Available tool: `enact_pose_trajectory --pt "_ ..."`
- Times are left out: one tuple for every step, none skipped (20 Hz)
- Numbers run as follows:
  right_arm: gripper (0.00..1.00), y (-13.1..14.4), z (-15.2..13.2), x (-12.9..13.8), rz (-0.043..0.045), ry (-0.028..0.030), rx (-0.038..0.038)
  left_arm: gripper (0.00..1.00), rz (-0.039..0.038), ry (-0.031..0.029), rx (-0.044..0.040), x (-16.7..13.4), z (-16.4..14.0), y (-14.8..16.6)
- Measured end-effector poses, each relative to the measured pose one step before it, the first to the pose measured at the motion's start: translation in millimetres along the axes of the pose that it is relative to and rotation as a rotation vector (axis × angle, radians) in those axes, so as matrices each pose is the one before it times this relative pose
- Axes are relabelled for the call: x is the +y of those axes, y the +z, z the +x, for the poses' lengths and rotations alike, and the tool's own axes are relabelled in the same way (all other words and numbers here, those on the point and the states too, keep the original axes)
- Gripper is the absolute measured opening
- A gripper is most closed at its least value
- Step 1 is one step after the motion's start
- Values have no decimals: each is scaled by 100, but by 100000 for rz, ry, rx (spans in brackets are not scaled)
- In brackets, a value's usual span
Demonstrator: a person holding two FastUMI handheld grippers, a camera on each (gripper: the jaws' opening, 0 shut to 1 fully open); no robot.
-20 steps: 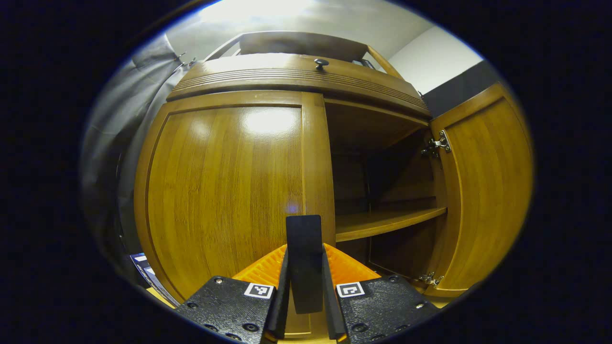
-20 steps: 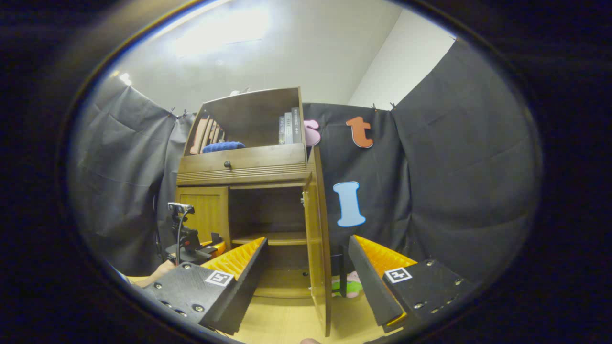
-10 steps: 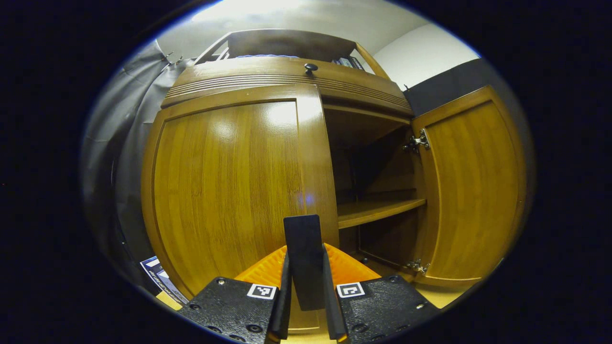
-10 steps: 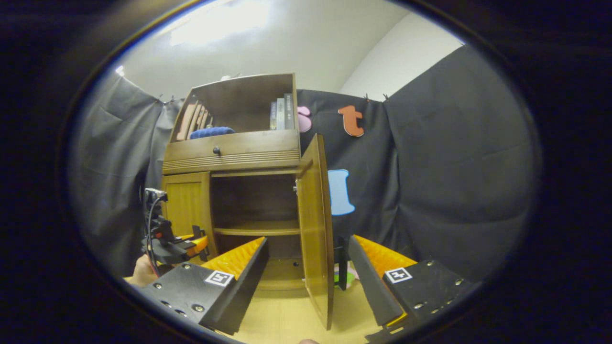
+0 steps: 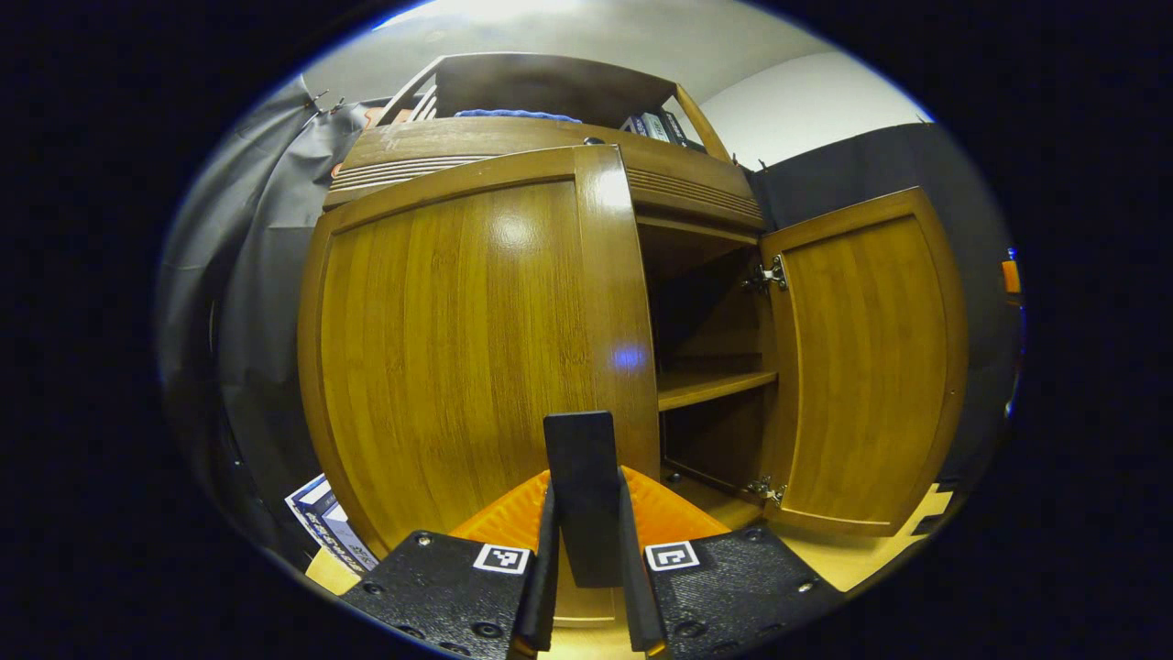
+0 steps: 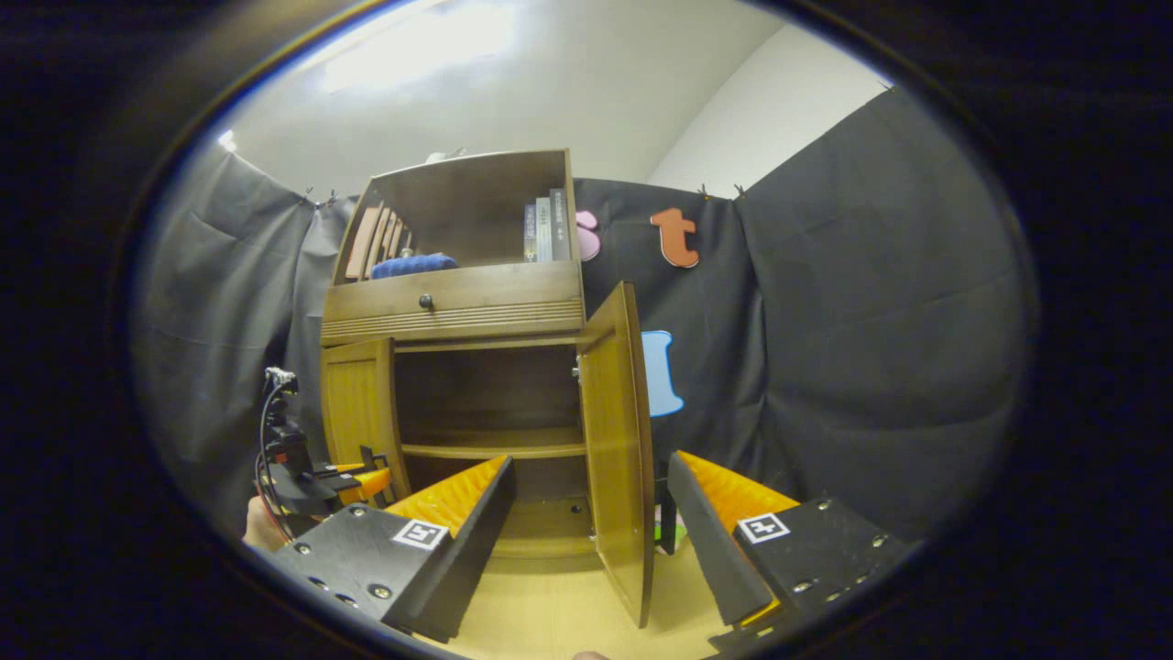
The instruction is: Open the right door of the double-door shoe cabinet with the right hand, and open the left door with the left hand.
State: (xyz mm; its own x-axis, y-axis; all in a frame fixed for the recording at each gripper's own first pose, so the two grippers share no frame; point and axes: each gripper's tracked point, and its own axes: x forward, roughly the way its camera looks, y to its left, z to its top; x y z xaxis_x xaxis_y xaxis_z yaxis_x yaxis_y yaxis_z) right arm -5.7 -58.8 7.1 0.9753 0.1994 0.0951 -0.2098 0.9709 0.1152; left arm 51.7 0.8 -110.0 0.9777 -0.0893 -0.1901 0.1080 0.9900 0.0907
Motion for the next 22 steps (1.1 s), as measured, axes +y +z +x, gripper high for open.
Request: enact_pose_trajectory --pt "99 -29 -159 17 633 -516 147 32 292 -931 -65 61 -611 115" --pt "99 0 -91 47 870 -342 346 32 -20 -838 -95 70 -719 64" --pt "99 -107 51 165 1034 -79 364 32 -95 -768 -23 109 -664 104" --pt "99 -26 -23 153 1022 214 359 32 -311 -672 -27 136 -742 48" --pt "99 -159 -65 267 818 562 158 32 -684 -541 257 202 -740 96" --pt "99 3 -20 189 601 385 25 32 -762 -377 604 405 -825 -232" --pt "99 -33 22 131 212 275 -87 32 -278 -310 779 227 -737 81" --pt "99 106 -138 168 10 100 -78 31 -435 -270 727 240 -774 -22" --pt "99 -6 -120 226 -196 185 -292 31 -945 -85 414 320 -708 118" --pt "99 166 -87 217 -254 297 -317 31 -828 -6 425 264 -674 15" --pt "99 0 -26 302 -104 367 -165 31 -851 198 181 282 -620 22" --pt "99 56 -1 252 -36 227 -106 31 -190 368 56 109 -344 251" --pt "99 -89 53 233 8 141 313 31 256 557 93 270 -630 9" --pt "99 -130 24 307 -135 381 533 31 162 964 -86 396 -497 66" --pt "99 -96 -40 335 -315 415 392 31 397 1278 373 407 -503 20" --pt "99 -36 34 293 -439 373 346 31 -62 1507 44 336 -519 -30" --pt "99 -151 20 297 -346 409 343 31 -320 1417 99 507 -460 194" --pt "99 -96 -30 338 -142 550 322 30 -512 1380 431 308 -591 -109" --pt "99 -115 21 339 23 505 216 29 -145 1199 -104 405 -441 142" --pt "99 -109 2 271 4 605 246 29 -300 1314 456 366 -346 -14" --pt "99 -109 88 410 -60 756 260 28 693 1316 207 332 -375 6" --pt "99 -151 100 357 -396 719 320 27 1372 1439 305 371 -344 -32"
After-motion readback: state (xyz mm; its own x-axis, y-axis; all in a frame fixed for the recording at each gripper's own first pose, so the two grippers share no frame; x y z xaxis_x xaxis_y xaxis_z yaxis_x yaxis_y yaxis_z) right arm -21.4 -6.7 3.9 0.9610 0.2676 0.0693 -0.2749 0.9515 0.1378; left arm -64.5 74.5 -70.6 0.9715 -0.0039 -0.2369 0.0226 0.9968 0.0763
